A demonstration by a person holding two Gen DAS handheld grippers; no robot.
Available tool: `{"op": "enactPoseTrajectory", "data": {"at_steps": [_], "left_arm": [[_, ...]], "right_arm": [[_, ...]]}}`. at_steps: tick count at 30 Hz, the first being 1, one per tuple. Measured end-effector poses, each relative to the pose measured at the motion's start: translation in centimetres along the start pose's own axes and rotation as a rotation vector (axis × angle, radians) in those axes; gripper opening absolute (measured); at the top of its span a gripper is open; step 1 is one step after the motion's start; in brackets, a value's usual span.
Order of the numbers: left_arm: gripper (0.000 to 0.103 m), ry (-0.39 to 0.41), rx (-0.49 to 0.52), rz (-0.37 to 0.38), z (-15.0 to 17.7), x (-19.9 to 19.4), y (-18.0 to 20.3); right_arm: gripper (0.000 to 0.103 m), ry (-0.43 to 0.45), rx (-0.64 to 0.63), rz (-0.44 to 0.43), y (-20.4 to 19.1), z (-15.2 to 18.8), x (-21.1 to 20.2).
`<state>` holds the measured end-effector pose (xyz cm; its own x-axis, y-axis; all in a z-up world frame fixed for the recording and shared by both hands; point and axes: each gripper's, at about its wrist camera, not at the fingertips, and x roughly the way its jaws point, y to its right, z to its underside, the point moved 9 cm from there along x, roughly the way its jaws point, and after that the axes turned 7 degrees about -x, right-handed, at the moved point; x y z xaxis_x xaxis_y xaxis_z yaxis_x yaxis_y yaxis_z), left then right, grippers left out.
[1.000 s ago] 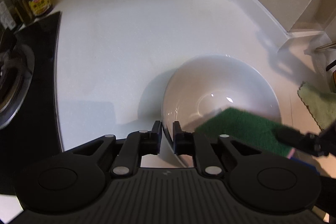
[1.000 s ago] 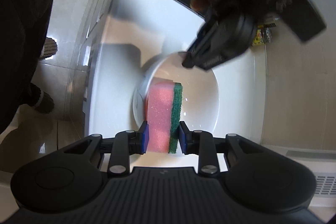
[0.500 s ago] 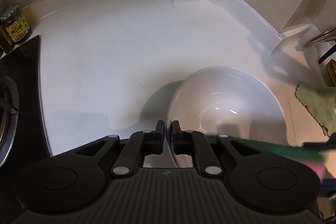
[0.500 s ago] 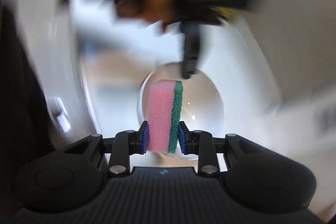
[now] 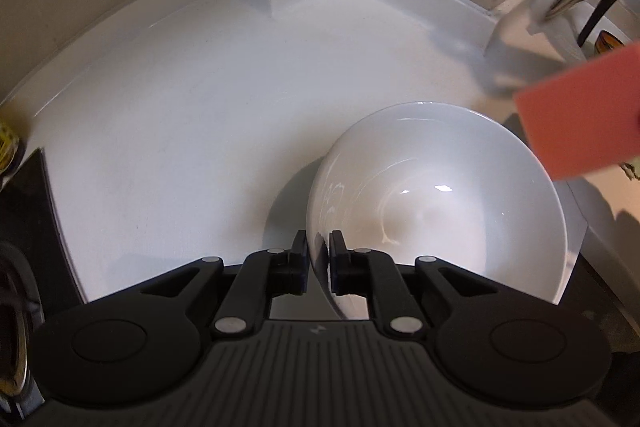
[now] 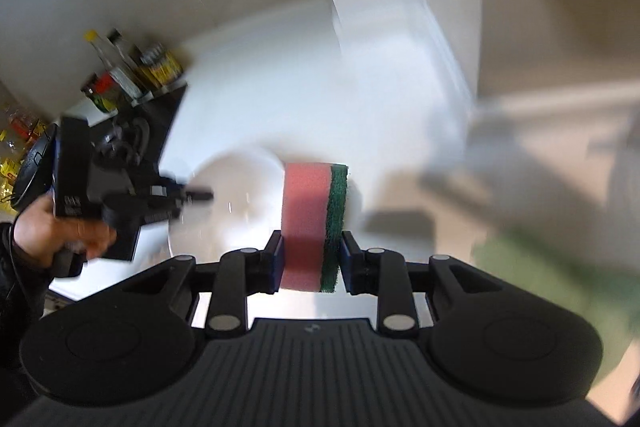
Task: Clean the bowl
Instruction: 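Lift the sponge out of the bowl with the right gripper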
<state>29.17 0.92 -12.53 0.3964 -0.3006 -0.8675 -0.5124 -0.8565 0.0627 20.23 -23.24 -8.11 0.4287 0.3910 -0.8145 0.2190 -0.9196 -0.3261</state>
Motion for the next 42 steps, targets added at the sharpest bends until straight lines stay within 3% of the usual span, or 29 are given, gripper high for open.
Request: {"op": "enactPoseTrajectory", "data": {"at_steps": [2, 6, 15, 21, 29, 33, 42], "left_arm": [[0.009, 0.011, 0.008, 0.012, -0.3, 0.2, 0.2], [0.009, 0.031, 0.021, 0.006, -0.5, 0.3, 0.5], [0.015, 0.052, -0.008, -0.05, -0.4, 0.2, 0.9], [0.015, 0.066, -0.159, -0.053, 0.2, -0.3, -0.1], [0.015, 0.034, -0.24, -0.129, 1.0, 0.0, -0.2], [0.017, 0.026, -0.232, -0.189, 1.5, 0.3, 0.0], [0.016, 0.054, -0.409, -0.245, 2.6, -1.6, 0.2]], "right_arm": [[0.024, -0.059, 0.027, -0.041, -0.2, 1.2, 1.3], [0.025, -0.103, 0.029, -0.039, -0.5, 1.7, 2.8], [0.026, -0.125, -0.08, 0.043, -2.7, -1.3, 5.6], [0.026, -0.071, -0.071, 0.024, -2.2, -2.0, 6.0], [0.026, -0.012, -0.045, 0.001, -2.0, -2.1, 6.4], [0.026, 0.024, -0.081, 0.009, -2.5, -1.8, 6.3], [0.026, 0.054, -0.145, 0.019, -3.0, -2.1, 6.5]]}}
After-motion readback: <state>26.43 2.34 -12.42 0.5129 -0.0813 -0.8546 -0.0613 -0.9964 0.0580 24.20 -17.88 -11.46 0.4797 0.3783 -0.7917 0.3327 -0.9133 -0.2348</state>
